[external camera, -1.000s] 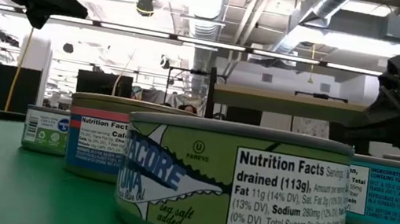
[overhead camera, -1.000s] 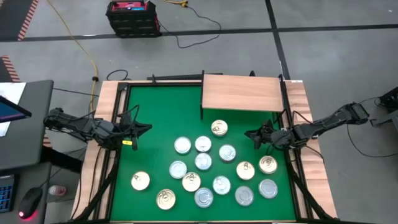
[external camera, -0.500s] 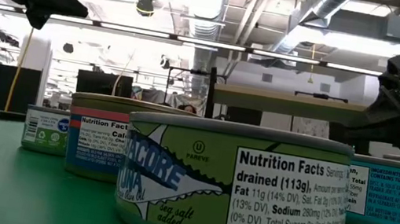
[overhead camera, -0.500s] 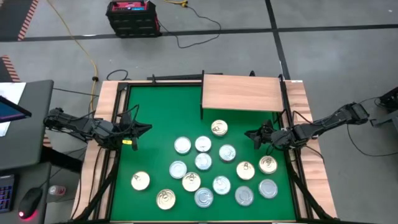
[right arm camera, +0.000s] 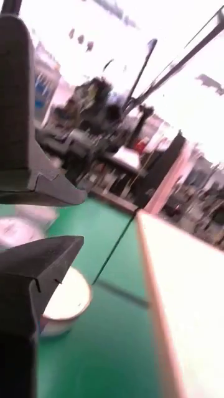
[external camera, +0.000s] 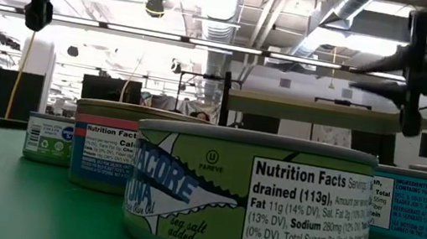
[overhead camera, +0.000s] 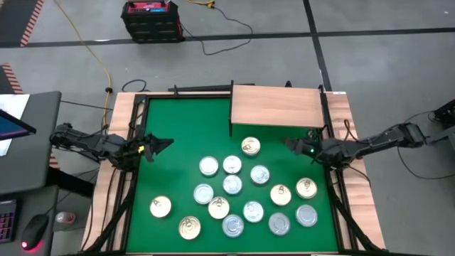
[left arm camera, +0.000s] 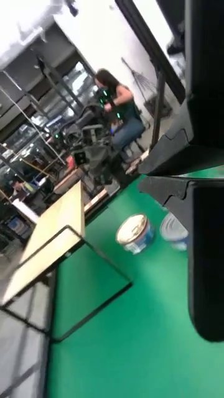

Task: Stack canned seafood by type on shelf
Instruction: Put the green with white tuna can on the shelf

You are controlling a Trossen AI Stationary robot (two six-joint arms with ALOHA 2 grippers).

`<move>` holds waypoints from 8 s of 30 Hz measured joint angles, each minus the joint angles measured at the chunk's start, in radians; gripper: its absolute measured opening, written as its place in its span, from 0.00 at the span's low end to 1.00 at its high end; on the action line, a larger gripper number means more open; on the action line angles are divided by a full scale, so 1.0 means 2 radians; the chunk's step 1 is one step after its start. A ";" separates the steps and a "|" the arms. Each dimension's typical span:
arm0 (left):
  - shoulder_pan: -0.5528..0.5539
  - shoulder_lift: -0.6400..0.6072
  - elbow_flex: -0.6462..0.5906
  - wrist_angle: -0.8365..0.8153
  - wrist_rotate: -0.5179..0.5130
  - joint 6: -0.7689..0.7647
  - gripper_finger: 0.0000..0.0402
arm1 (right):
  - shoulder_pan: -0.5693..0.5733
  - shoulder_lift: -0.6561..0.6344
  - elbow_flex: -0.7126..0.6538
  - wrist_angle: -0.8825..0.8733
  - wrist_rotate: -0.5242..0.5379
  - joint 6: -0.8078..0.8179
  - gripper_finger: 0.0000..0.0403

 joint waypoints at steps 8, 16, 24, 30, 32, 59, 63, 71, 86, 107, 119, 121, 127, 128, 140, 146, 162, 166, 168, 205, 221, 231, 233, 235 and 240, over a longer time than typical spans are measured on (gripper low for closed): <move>0.010 0.025 0.000 0.041 0.024 -0.068 0.01 | -0.034 0.068 0.085 -0.011 -0.188 -0.091 0.28; 0.072 0.130 0.015 0.037 0.162 -0.109 0.01 | -0.045 0.241 0.264 -0.146 -0.240 -0.156 0.28; 0.129 0.278 0.074 -0.021 0.245 -0.070 0.07 | -0.057 0.363 0.402 -0.238 -0.291 -0.186 0.28; 0.174 0.395 0.096 -0.061 0.306 -0.069 0.30 | -0.039 0.424 0.491 -0.342 -0.278 -0.195 0.28; 0.188 0.434 0.098 -0.049 0.318 -0.069 0.37 | -0.034 0.443 0.515 -0.368 -0.271 -0.197 0.28; 0.242 0.566 0.104 0.041 0.400 0.008 0.01 | 0.026 0.465 0.558 -0.416 -0.238 -0.171 0.28; 0.263 0.562 0.101 0.028 0.417 0.015 0.00 | 0.027 0.465 0.558 -0.420 -0.239 -0.167 0.28; 0.321 0.561 0.098 -0.005 0.440 0.050 0.00 | 0.029 0.466 0.558 -0.422 -0.239 -0.157 0.28; 0.318 0.418 0.160 -0.158 0.310 0.120 0.03 | 0.027 0.466 0.558 -0.429 -0.238 -0.139 0.28; 0.264 0.372 0.179 -0.105 0.240 0.073 0.72 | 0.000 0.466 0.558 -0.412 -0.225 -0.167 0.28; 0.223 0.374 0.203 -0.127 0.197 0.072 0.73 | -0.002 0.466 0.558 -0.415 -0.235 -0.167 0.28; 0.194 0.385 0.223 -0.147 0.159 0.078 0.73 | -0.002 0.466 0.558 -0.417 -0.233 -0.167 0.28; 0.138 0.444 0.291 -0.222 0.111 0.069 0.73 | -0.005 0.466 0.558 -0.420 -0.224 -0.167 0.28; 0.136 0.457 0.299 -0.237 0.113 0.058 0.73 | -0.005 0.466 0.558 -0.421 -0.224 -0.167 0.28; 0.138 0.562 0.304 -0.257 0.137 0.011 0.73 | -0.008 0.466 0.558 -0.423 -0.222 -0.171 0.37; 0.145 0.584 0.304 -0.245 0.159 0.013 0.73 | -0.007 0.466 0.558 -0.422 -0.222 -0.167 0.41; 0.163 0.583 0.245 -0.178 0.217 0.068 0.45 | -0.007 0.466 0.558 -0.420 -0.222 -0.171 0.42; 0.155 0.576 0.245 -0.167 0.216 0.108 0.34 | -0.007 0.466 0.558 -0.420 -0.222 -0.176 0.42; 0.153 0.566 0.245 -0.162 0.216 0.135 0.33 | -0.007 0.466 0.558 -0.421 -0.223 -0.186 0.42; 0.243 0.662 0.534 -0.071 0.175 0.544 0.35 | 0.020 0.406 0.687 -0.792 -0.125 -0.088 0.73; 0.259 0.862 0.790 -0.238 0.063 0.748 0.35 | 0.131 0.407 0.704 -0.967 -0.093 0.140 0.73; 0.245 0.898 0.792 -0.238 0.018 0.764 0.40 | 0.159 0.404 0.704 -0.981 -0.085 0.166 0.73; 0.242 0.898 0.792 -0.237 0.027 0.757 0.44 | 0.164 0.404 0.704 -0.983 -0.080 0.166 0.73; 0.241 0.895 0.792 -0.238 0.045 0.750 0.49 | 0.164 0.404 0.704 -0.985 -0.079 0.166 0.73; 0.241 0.892 0.793 -0.248 0.055 0.741 0.63 | 0.164 0.404 0.704 -0.997 -0.079 0.165 0.73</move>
